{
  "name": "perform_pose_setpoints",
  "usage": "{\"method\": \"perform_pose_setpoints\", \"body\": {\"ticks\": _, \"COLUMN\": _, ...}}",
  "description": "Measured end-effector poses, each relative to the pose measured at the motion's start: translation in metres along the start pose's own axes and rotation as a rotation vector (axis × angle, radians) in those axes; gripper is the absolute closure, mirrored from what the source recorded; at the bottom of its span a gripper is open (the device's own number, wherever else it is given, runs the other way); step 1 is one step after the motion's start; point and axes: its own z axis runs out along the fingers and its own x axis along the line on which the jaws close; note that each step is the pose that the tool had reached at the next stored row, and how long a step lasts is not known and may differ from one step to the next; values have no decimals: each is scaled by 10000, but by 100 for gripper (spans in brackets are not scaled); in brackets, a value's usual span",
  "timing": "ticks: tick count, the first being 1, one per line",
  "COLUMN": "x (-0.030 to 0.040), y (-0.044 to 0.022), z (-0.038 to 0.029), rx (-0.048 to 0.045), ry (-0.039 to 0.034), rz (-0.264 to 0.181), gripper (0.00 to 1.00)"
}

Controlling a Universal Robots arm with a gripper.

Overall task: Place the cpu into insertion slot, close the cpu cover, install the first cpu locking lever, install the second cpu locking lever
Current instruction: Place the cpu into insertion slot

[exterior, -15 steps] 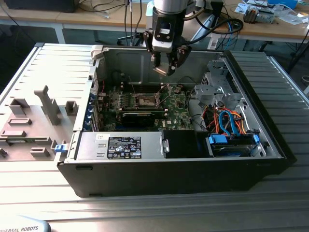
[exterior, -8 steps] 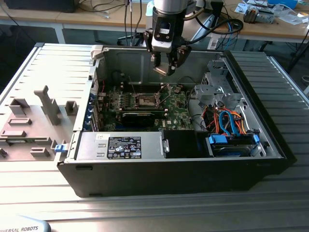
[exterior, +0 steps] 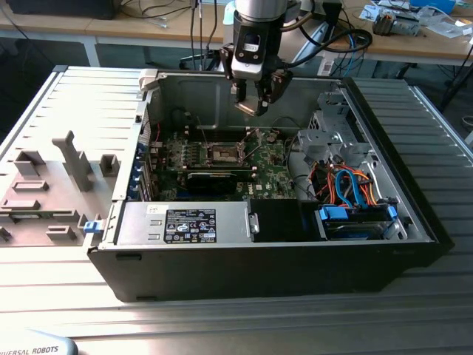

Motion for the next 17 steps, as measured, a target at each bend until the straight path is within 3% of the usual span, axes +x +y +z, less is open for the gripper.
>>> {"method": "perform_pose_setpoints", "body": {"ticks": 17, "x": 0, "y": 0, "z": 0, "rx": -6, "ry": -25, "rz": 282, "gripper": 46}}
